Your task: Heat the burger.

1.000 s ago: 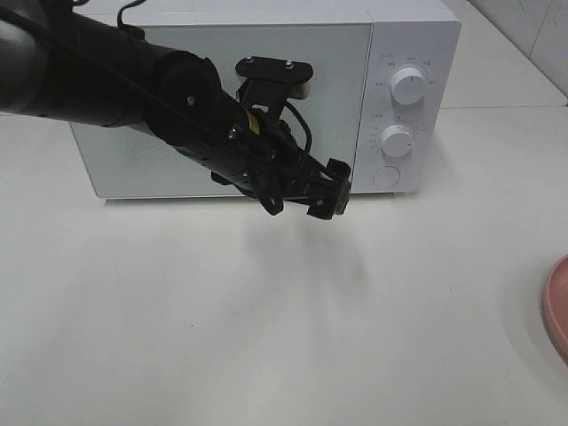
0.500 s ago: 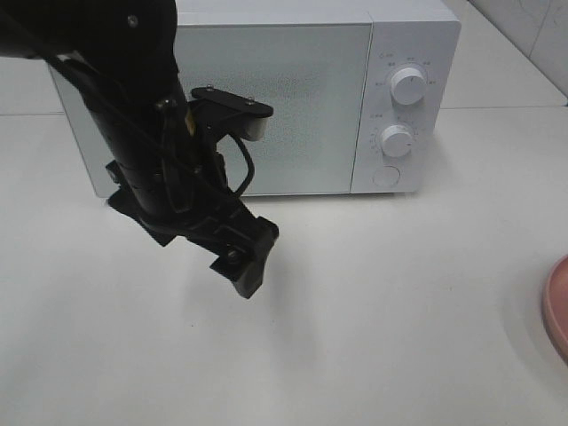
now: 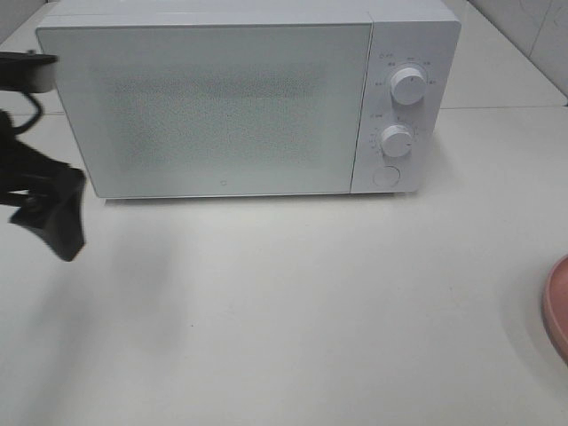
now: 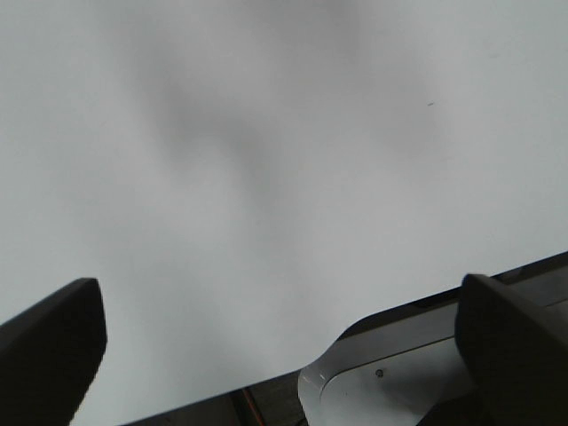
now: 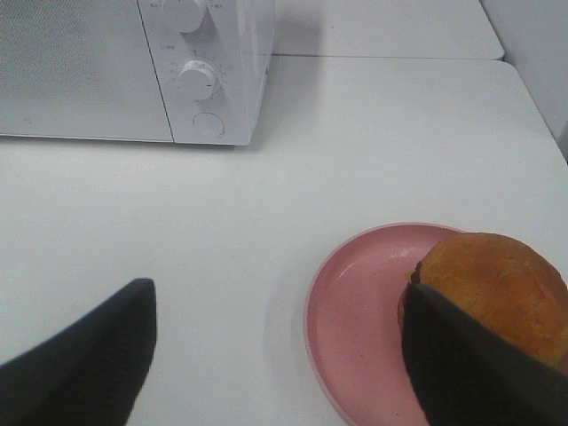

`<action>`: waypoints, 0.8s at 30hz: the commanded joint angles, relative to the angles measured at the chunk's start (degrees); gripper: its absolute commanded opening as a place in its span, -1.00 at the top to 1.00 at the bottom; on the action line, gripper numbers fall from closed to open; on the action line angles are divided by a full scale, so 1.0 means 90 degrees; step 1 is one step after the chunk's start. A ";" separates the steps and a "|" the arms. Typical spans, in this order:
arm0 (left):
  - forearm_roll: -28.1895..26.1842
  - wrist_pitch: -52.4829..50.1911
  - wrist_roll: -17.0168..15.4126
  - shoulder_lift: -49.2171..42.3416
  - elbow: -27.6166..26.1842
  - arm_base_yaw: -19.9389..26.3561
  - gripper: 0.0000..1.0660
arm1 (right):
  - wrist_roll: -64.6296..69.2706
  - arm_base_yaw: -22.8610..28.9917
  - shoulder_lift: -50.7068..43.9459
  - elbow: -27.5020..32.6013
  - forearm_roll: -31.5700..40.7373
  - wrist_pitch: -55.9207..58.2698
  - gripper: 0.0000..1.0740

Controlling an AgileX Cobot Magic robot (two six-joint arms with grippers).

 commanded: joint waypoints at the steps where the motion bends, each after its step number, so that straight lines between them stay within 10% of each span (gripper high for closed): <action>1: -0.0057 0.0115 -0.0051 -0.0528 0.0458 0.0535 -0.89 | 0.0032 -0.0038 -0.0191 0.0000 0.0025 -0.0102 -0.41; 11: 0.0102 0.0013 0.0172 -0.3336 0.2381 0.2177 -0.89 | 0.0032 -0.0038 -0.0191 0.0000 0.0025 -0.0102 -0.41; 24: 0.0452 -0.0306 0.0178 -0.6678 0.3546 0.2184 -0.89 | 0.0032 -0.0038 -0.0191 0.0000 0.0025 -0.0102 -0.41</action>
